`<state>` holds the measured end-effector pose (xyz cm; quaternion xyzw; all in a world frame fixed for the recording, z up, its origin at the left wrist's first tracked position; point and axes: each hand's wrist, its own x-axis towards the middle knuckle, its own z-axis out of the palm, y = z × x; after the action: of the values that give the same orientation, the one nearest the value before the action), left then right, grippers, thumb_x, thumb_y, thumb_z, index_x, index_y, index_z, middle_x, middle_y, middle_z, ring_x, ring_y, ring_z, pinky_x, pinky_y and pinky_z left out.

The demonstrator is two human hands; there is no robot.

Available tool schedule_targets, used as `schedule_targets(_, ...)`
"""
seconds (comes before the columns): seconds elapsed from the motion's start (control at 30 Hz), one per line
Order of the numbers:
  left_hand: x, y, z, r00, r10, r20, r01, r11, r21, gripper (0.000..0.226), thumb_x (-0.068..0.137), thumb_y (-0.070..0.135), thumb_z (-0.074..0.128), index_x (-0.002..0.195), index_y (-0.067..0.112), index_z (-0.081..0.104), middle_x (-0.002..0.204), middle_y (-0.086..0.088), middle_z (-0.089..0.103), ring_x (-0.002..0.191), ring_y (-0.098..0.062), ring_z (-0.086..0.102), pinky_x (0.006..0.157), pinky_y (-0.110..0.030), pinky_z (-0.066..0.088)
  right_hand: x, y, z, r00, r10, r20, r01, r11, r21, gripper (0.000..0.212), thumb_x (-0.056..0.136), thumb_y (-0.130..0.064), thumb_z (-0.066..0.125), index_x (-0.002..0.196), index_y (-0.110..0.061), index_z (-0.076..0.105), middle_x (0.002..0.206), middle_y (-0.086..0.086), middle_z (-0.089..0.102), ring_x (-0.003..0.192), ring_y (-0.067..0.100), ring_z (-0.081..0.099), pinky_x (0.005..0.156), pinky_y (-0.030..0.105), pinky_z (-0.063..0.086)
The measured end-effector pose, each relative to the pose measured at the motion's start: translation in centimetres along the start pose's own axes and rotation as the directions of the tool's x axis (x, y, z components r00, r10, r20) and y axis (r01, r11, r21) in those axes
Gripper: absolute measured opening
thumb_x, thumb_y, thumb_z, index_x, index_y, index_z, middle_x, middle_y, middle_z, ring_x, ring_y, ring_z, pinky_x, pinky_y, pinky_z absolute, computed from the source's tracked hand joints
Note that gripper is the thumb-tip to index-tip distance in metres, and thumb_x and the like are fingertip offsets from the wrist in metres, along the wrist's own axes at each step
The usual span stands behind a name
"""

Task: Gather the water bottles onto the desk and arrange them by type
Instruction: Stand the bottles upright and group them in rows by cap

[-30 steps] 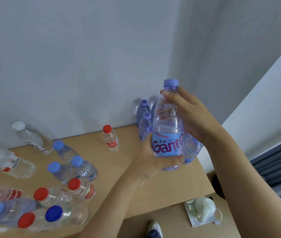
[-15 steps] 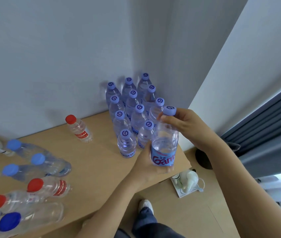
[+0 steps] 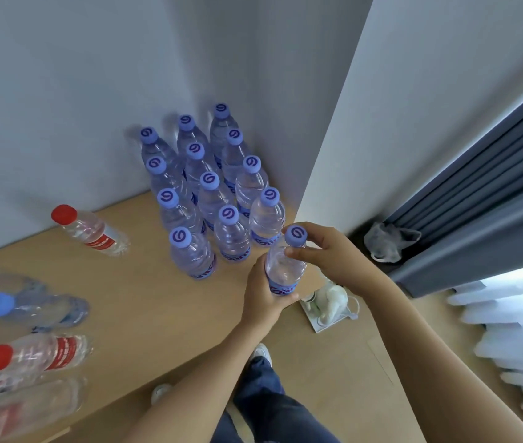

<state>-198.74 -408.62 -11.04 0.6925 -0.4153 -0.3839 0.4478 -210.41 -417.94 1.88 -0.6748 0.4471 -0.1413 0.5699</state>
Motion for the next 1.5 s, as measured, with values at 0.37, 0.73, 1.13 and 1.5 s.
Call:
schedule_targets(0.37, 2.2, -0.9, 2.4, 0.978, -0.01, -0.206, 0.019, 0.999, 0.042, 0.073, 0.054, 0.003, 0.09, 0.118, 0.016, 0.057, 0.112, 0.009, 0.06, 0.111, -0.021, 0.056, 0.096, -0.03, 0.047, 1.3, 1.5, 0.3, 0.99, -0.139, -0.014, 0.135, 0.98, -0.148, 0.036, 0.085, -0.008, 0.075, 0.12, -0.008, 0.067, 0.119, 0.0, 0.053, 0.113, 0.018, 0.055, 0.102, 0.04, 0.045)
schedule_targets(0.73, 3.4, -0.7, 3.0, 0.957, -0.061, -0.284, 0.08, 0.995, 0.054, 0.078, 0.051, 0.006, 0.095, 0.117, -0.001, 0.055, 0.109, -0.001, 0.052, 0.106, -0.021, 0.049, 0.093, -0.028, 0.039, 2.7, 0.7, -0.2, 0.989, -0.144, 0.043, 0.15, 0.965, -0.214, 0.043, 0.083, -0.007, 0.076, 0.123, -0.017, 0.066, 0.112, -0.002, 0.05, 0.108, 0.015, 0.056, 0.102, 0.038, 0.046)
schedule_targets(1.13, -0.1, 0.9, -3.6, 0.988, -0.14, -0.072, 0.134, 0.987, -0.083, 0.07, 0.069, 0.008, 0.088, 0.123, 0.028, 0.047, 0.124, 0.008, 0.055, 0.116, -0.003, 0.053, 0.103, -0.021, 0.042, 2.0, -6.7, -0.8, 0.977, -0.211, 0.045, 0.214, 0.972, -0.1, 0.04, 0.081, -0.014, 0.079, 0.115, -0.027, 0.062, 0.106, -0.008, 0.066, 0.101, 0.002, 0.061, 0.091, 0.015, 0.049)
schedule_targets(1.5, -4.6, 7.1, -17.8, 0.951, -0.109, -0.29, 0.02, 0.955, -0.295, 0.055, 0.066, 0.017, 0.087, 0.113, 0.029, 0.06, 0.105, 0.008, 0.069, 0.101, -0.011, 0.067, 0.088, -0.024, 0.052, 5.7, -16.4, 9.7, 0.863, -0.355, 0.359, 0.386, 0.922, -0.017, 0.036, 0.084, -0.015, 0.076, 0.116, -0.024, 0.062, 0.114, -0.008, 0.066, 0.107, 0.004, 0.062, 0.097, 0.026, 0.051)
